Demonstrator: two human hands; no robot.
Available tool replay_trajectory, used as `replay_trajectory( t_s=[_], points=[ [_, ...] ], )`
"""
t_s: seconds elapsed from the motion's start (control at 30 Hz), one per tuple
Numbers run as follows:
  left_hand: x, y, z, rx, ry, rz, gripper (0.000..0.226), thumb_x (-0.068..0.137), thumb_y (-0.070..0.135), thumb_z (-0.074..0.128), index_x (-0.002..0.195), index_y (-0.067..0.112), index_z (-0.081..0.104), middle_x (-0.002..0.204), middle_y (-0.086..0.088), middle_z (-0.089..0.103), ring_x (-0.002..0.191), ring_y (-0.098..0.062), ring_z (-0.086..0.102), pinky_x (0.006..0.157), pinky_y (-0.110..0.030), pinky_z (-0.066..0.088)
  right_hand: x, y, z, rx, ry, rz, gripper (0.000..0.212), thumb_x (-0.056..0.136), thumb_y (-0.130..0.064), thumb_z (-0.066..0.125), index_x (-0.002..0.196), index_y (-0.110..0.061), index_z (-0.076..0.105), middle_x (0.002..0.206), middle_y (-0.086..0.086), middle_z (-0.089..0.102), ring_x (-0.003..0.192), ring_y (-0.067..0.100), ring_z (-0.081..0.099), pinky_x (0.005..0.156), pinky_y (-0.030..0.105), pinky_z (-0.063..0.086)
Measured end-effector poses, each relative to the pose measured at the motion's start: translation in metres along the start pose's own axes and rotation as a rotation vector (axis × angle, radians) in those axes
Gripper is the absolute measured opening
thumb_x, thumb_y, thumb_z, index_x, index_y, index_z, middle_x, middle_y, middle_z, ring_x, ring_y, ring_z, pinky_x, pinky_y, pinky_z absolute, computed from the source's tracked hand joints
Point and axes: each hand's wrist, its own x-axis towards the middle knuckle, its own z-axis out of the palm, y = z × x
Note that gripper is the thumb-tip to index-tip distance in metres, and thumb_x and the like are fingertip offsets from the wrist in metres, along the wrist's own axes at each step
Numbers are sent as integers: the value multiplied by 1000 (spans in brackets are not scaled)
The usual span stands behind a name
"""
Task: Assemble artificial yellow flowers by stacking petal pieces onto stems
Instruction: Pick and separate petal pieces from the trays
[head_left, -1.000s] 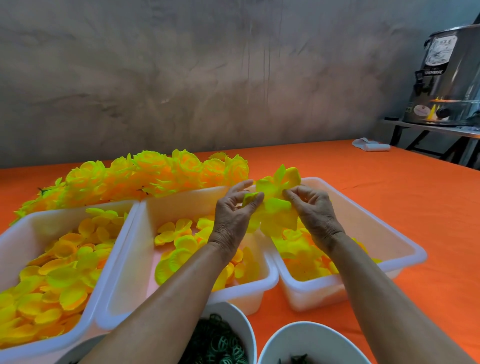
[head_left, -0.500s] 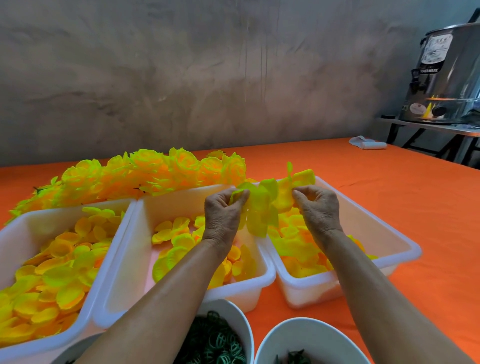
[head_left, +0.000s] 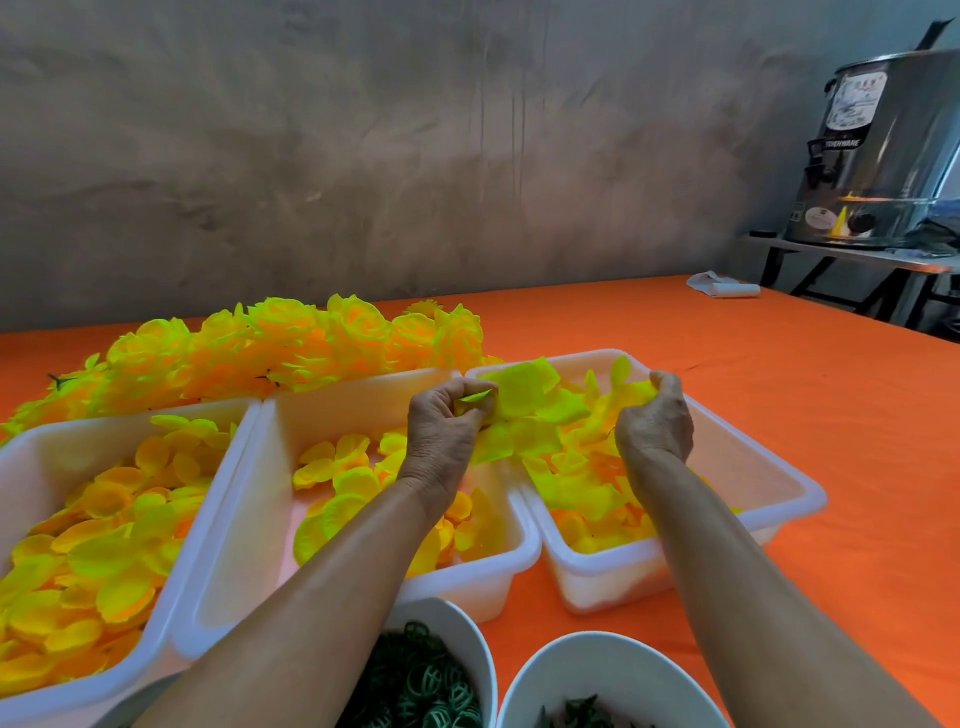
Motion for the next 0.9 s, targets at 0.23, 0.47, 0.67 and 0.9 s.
replay_trajectory(
  t_s=[0.23, 0.47, 0.67, 0.9],
  points=[
    [3, -3, 0, -28, 23, -17, 38, 81, -22, 51, 78, 13, 64, 126, -28, 55, 119, -38, 54, 54, -14, 53, 7, 1, 4, -210, -168, 75, 49, 94, -9, 41, 141, -24, 42, 143, 14, 43, 131, 34, 38, 103, 35, 33],
    [2, -3, -3, -95, -29, 17, 32, 83, -16, 57, 80, 15, 64, 65, 17, 69, 60, 3, 64, 50, -16, 52, 2, -2, 0, -277, -126, 169, 42, 95, -16, 46, 135, -29, 48, 141, 15, 37, 128, 35, 32, 101, 40, 35],
    [1, -4, -4, -61, -9, 19, 26, 80, -7, 66, 94, 15, 66, 80, -4, 63, 67, -8, 60, 51, -18, 50, -2, -2, -1, -348, -30, 81, 37, 87, -17, 57, 122, -28, 60, 131, 17, 37, 120, 36, 34, 96, 38, 36],
    [4, -8, -3, -70, 33, -3, 22, 78, -6, 69, 86, 13, 64, 81, -6, 66, 75, -15, 60, 59, -21, 52, -14, -19, 1, 581, -479, -17, 41, 88, -49, 54, 85, -12, 72, 89, 10, 70, 77, 20, 62, 71, 32, 45]
  ],
)
